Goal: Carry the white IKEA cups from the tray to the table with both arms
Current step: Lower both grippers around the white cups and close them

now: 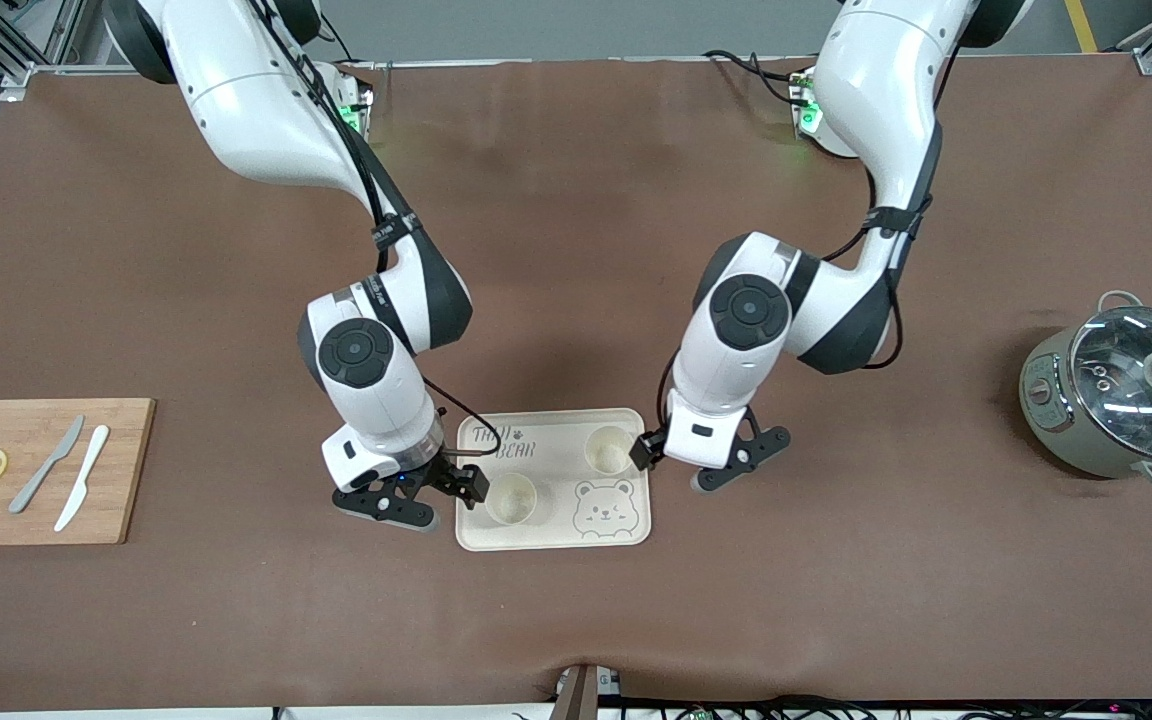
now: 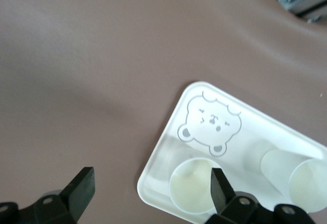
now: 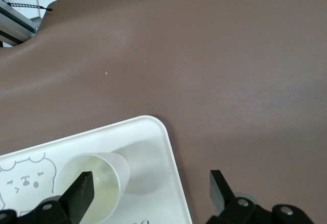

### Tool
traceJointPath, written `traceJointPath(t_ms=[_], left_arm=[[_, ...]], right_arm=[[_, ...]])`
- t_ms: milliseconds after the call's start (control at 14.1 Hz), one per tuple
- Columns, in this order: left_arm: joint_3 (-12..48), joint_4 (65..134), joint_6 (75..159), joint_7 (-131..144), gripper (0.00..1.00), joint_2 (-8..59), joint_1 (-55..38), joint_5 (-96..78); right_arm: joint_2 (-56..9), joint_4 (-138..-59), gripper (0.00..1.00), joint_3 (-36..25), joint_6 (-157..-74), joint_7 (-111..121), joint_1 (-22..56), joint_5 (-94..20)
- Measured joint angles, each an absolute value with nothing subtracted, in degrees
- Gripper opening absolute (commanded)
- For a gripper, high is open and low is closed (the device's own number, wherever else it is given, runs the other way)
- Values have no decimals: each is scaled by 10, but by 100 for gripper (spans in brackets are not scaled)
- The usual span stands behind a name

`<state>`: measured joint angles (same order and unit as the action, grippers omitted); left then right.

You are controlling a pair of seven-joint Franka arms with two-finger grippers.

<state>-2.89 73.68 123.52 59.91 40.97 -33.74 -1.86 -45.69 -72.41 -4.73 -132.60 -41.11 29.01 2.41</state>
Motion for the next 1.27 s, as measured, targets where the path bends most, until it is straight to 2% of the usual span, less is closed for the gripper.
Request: traceJointPath(t_ms=[283,919,990,1202,1273], left_arm=[[-30,736,1245,604,100,440,-364,-19],[-30,736,1299,610,100,493,-383,-19],[-30,736,1300,613,90,495,-385,-19],[-30,735,1313,634,48,498,-387,-19],[-30,735,1316,637,38,498,-387,-19]], right_arm=[[-487,-723,100,-48,-1356,-414,297,24],[-511,-723,100,-48,-1379,-426,317,24],[-515,-723,100,-49,-1382,-426,318,24],[-522,-723,100,-51,-1390,-426,318,24],[-523,-723,100,-51,-1390,-426,318,24]])
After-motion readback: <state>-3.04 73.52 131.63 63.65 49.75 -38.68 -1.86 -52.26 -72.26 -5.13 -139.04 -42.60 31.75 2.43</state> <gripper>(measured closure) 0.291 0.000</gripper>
